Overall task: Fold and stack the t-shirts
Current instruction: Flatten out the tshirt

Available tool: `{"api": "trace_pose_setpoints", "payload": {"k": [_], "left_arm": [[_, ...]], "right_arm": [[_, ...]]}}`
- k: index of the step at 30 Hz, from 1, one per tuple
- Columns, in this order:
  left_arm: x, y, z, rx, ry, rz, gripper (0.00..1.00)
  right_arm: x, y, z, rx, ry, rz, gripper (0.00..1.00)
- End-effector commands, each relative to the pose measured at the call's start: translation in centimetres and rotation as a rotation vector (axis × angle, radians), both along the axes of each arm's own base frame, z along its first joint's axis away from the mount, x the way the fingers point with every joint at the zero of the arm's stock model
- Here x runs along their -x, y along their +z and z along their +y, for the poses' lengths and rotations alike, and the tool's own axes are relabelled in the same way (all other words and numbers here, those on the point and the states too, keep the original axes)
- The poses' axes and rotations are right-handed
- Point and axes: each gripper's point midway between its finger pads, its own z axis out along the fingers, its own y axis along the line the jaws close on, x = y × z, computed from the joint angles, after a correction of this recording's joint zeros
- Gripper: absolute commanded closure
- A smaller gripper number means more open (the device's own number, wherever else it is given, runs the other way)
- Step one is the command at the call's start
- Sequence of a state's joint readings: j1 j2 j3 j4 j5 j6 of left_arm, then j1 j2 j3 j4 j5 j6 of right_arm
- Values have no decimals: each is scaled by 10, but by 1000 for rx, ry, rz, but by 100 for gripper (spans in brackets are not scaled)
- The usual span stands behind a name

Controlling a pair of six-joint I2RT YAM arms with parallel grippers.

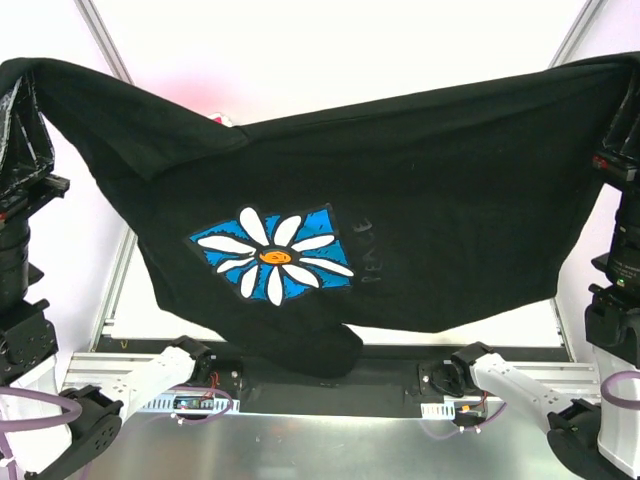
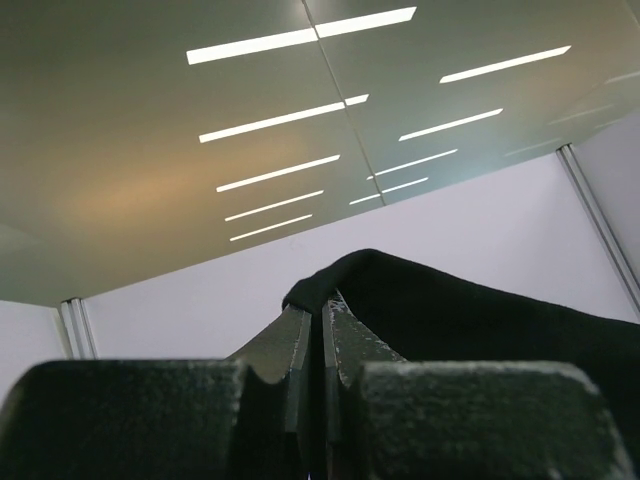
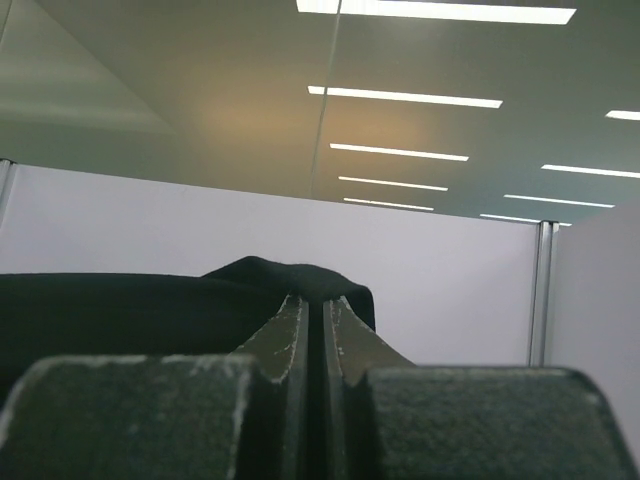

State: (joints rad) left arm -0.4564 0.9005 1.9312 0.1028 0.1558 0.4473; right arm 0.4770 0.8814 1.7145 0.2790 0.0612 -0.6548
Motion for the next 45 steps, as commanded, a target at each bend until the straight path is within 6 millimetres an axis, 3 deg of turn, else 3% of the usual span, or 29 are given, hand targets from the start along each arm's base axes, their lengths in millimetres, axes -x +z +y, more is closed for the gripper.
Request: {"api": "trace_pose_setpoints", "payload": {"k": [1,8,15,28,31,32,34,35,37,38,40,42,43,45], "left_arm": [[41,19,18,46,-5,-104,100],[59,22,23,49,-7,-130,100],[60,20,23,43,10,-131,100],[66,22,21,32,-1,-140,100],[37,8,17,30,31,-73,100],[11,-3,16,41,66,-12,100],[-19,-14,17,54,132,41,100],[-54,-30,14,58,178,111,100],[-83,-40,15,72,245,132,100],[-112,-55,7,50,269,183,100],[-147,-67,2,51,314,232,100],[-165,-71,-3,40,323,259,100],[-184,-77,-11,29,318,289,100],[-197,-73,-13,27,324,296,100]], "right_arm": [[33,17,-16,-51,17,-78,99],[42,18,-20,-50,19,-84,99],[48,19,-24,-58,14,-92,99],[30,17,-15,-49,22,-58,99],[1,5,-5,-33,10,23,99],[-10,-1,-4,-37,-9,56,99],[-42,-17,6,-13,-43,125,99],[-55,-23,8,-11,-62,152,99],[-86,-43,20,25,-97,210,99],[-93,-45,21,22,-115,212,99],[-118,-59,29,52,-153,242,99],[-134,-67,32,62,-190,265,99],[-147,-72,36,69,-205,280,99],[-162,-78,38,85,-249,296,99]]}}
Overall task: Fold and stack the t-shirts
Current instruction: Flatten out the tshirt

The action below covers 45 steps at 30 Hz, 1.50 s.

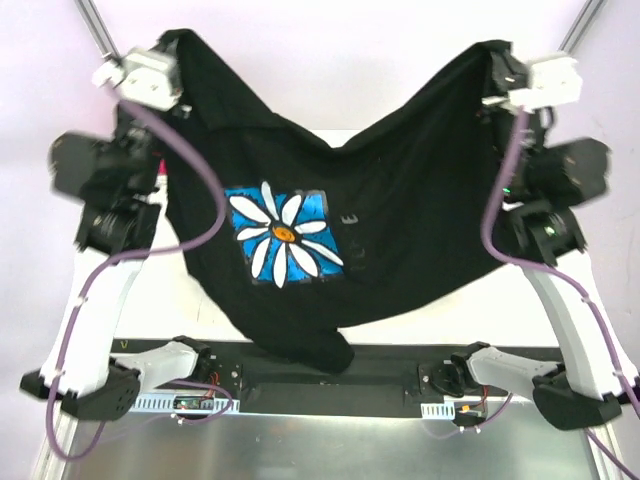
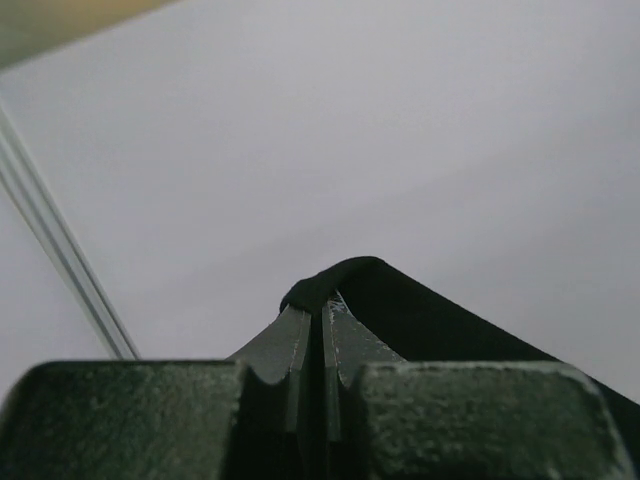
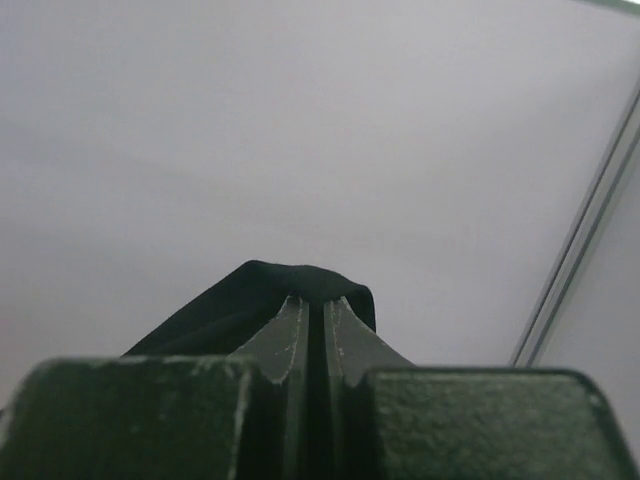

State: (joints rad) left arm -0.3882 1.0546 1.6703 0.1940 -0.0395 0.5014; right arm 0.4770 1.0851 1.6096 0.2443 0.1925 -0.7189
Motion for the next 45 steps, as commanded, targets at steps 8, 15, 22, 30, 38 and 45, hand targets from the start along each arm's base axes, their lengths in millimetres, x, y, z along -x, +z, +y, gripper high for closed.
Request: {"api": "trace_pose_setpoints", "payload": {"k": [8,15,22,30,38,45], "left_arm": [[-74,19,-1,19,105,-24,100],[-64,25,4,21,113,-38,100],[-5,20,20,48,73,-35,100],[81,40,39,86,6,-124,100],[124,67,54,106,5,-201,100],[100,67,46,106,3,-166,100]], "right_arm": [[-80,-7,5,27,-185,16,99],[-85,-3,-10,-38,-176,29,99],[-20,2,-27,-126,-82,1,100],[54,23,-48,-200,-3,-66,99],[93,45,-65,-232,5,-129,99],[77,43,-61,-221,-15,-116,99]]}}
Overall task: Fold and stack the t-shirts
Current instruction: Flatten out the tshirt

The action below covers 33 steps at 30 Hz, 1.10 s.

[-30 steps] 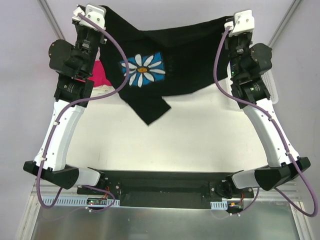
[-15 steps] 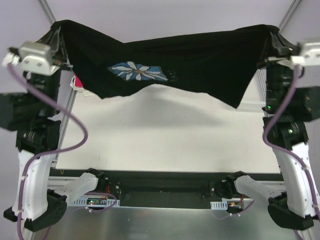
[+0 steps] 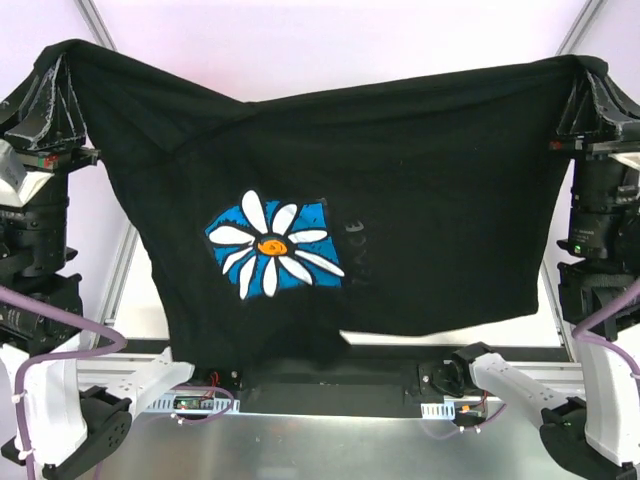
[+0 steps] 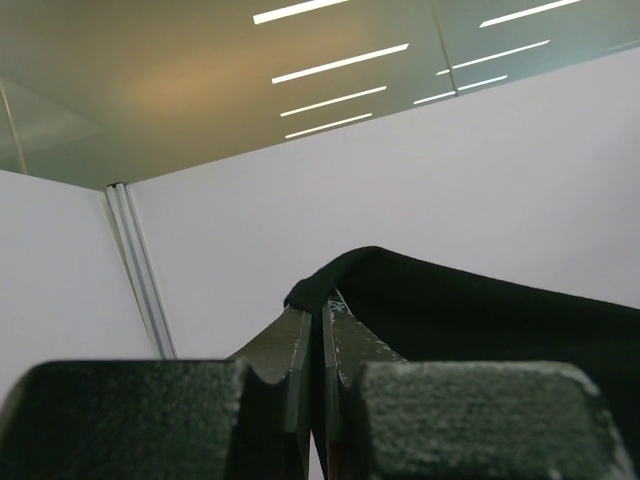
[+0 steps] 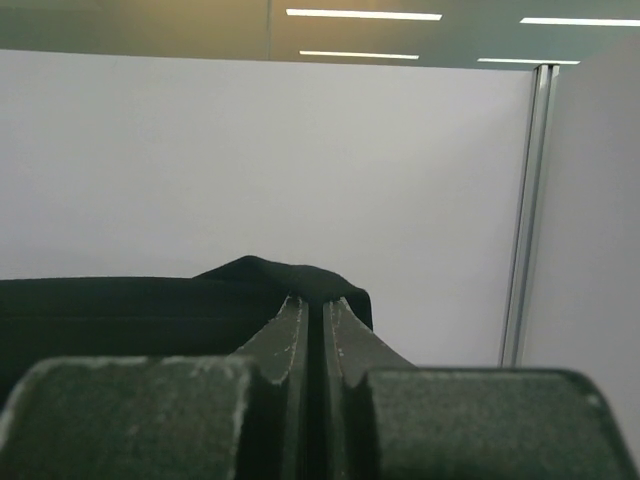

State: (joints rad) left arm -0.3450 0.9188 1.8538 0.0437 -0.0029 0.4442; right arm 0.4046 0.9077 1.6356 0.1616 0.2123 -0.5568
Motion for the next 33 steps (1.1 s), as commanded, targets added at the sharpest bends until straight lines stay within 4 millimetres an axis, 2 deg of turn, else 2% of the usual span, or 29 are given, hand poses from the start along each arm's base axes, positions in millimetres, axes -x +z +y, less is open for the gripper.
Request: {"api": "trace_pose_setpoints", "payload": {"k": [1,2,3,5,6,7,8,9,10,11,12,14,15,16,17,18,19,20,21,22,24,25,27,31,32,33], "left_arm": [[-20,7,0,30,26,-4,100],[-26,6,-1,32,32,-5,100],[-45,-1,-4,33,47,23,100],[-61,-3,-6,35,69,13,100],[-86,-16,-13,21,81,52,100],[-98,-20,-13,27,101,67,100],[-111,-25,-15,20,118,75,100],[-137,-37,-18,11,140,104,100],[-152,-44,-19,9,146,123,100],[-168,-52,-20,28,131,150,100],[-203,-73,-13,25,162,208,100],[-236,-93,-7,60,163,256,100],[-270,-120,-7,56,178,320,100],[-287,-132,2,59,204,341,100],[-305,-148,8,70,234,378,100],[-337,-175,8,67,244,439,98],[-354,-190,13,65,257,475,60],[-368,-206,12,65,257,522,44],[-390,-228,11,64,258,567,30],[-399,-238,11,60,256,580,1],[-416,-258,9,56,250,612,1],[-420,-263,7,55,243,620,1],[-427,-270,5,68,215,642,1],[-421,-273,4,91,188,659,1],[-415,-267,4,103,181,653,1],[-411,-273,4,111,176,672,1]], "right_arm": [[-12,8,-3,-31,-35,-16,99],[-20,3,-1,-22,-43,-4,100],[-24,1,2,-18,-44,-5,99],[-45,-12,7,-2,-68,30,99],[-52,-15,8,-2,-80,30,99],[-59,-19,7,-8,-99,41,100],[-75,-29,11,1,-111,68,99],[-86,-36,14,10,-127,74,99],[-96,-43,14,13,-151,92,99],[-120,-57,21,34,-165,130,99],[-130,-62,21,36,-184,135,99],[-159,-79,22,52,-215,186,99],[-187,-100,29,74,-227,239,99],[-200,-108,28,68,-241,262,99],[-212,-115,22,63,-264,280,86],[-241,-140,25,72,-280,336,70],[-250,-142,20,45,-306,347,56],[-263,-153,17,52,-323,372,46],[-271,-161,15,50,-341,392,42],[-288,-178,19,73,-349,430,40],[-297,-180,22,94,-352,445,39],[-303,-188,22,101,-359,460,39],[-305,-189,23,100,-355,466,39],[-303,-192,25,87,-329,473,40],[-300,-191,24,82,-326,476,40],[-299,-195,25,69,-313,486,40]]}}
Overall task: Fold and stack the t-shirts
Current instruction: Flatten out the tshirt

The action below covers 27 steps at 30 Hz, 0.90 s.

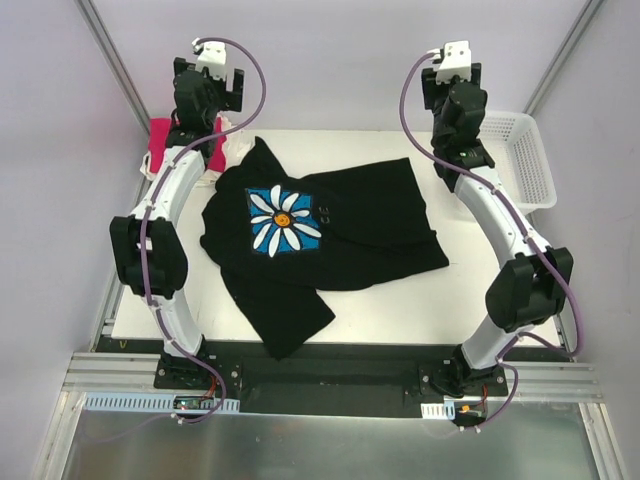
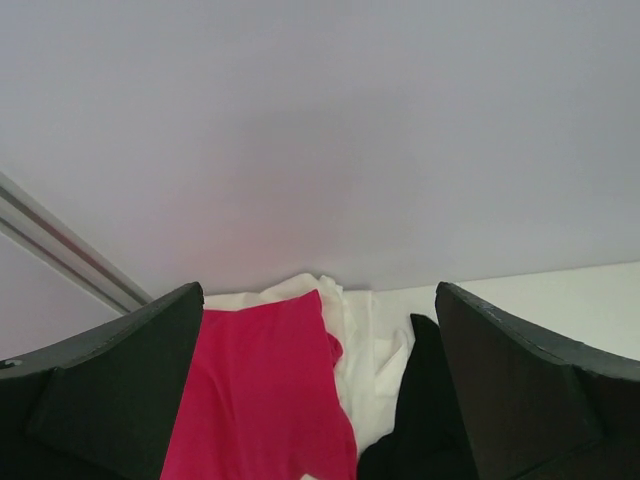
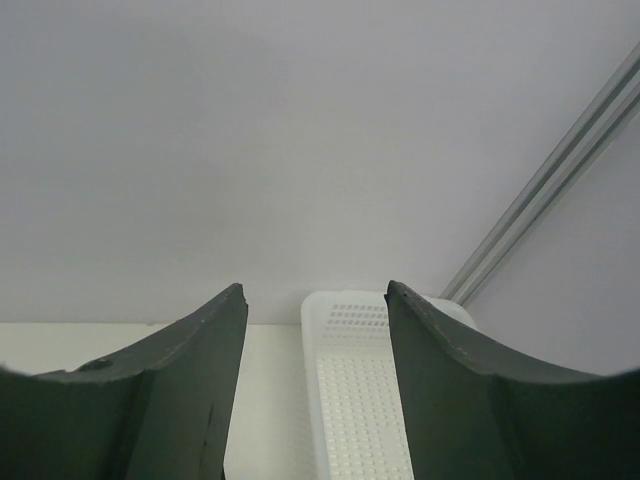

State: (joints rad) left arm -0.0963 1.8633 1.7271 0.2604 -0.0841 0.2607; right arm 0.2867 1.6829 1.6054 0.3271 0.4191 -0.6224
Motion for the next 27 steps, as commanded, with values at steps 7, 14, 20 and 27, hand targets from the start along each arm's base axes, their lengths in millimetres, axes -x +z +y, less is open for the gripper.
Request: {"api": "trace_pose_setpoints", "payload": {"k": [7,14,20,27], "left_arm": [[104,71,-31,351,-185,-126,1],[162,-18,-60,459,-270,98,1],[164,-41,-86,455,-307,195,1],[156,-47,-94,463,-333,228,1]], "right_arm": [[57,49,-3,-221,64,-100,41],[59,-6,29,-322,193,147,44],[31,-110,69,-438,255,456,54],[23,-219,112,-659,298,738,91]]}}
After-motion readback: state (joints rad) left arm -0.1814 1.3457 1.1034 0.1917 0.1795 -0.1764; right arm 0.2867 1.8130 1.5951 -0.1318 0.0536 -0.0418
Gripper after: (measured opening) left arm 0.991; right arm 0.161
